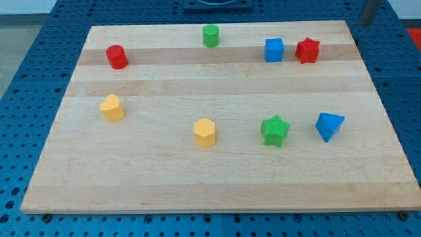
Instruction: Move your arm to the top left
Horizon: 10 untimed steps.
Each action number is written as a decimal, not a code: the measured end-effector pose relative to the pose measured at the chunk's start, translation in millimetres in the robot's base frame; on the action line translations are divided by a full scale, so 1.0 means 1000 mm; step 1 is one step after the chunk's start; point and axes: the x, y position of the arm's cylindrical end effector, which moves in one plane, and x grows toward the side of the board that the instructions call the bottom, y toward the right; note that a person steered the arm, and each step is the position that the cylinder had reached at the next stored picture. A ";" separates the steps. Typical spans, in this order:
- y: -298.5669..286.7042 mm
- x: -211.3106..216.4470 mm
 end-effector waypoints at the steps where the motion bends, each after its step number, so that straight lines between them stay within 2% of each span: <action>1: 0.000 0.000; 3: -0.012 0.001; 4: -0.046 0.002; 10: -0.338 -0.009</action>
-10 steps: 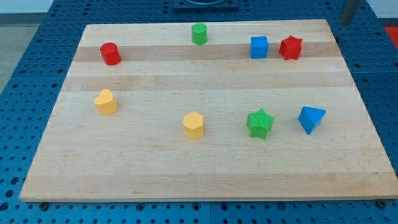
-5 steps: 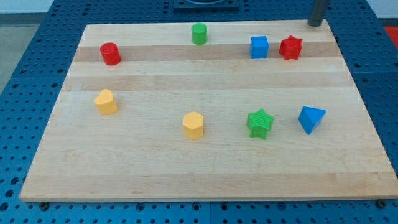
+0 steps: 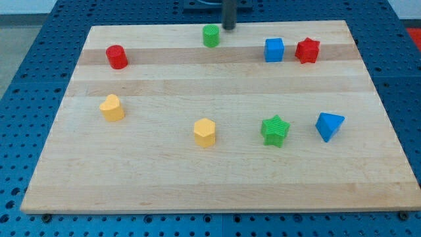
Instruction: Move your arm to the top left
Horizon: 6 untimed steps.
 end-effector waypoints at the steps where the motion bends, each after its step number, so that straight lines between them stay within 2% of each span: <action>1: -0.055 -0.001; 6: -0.302 0.007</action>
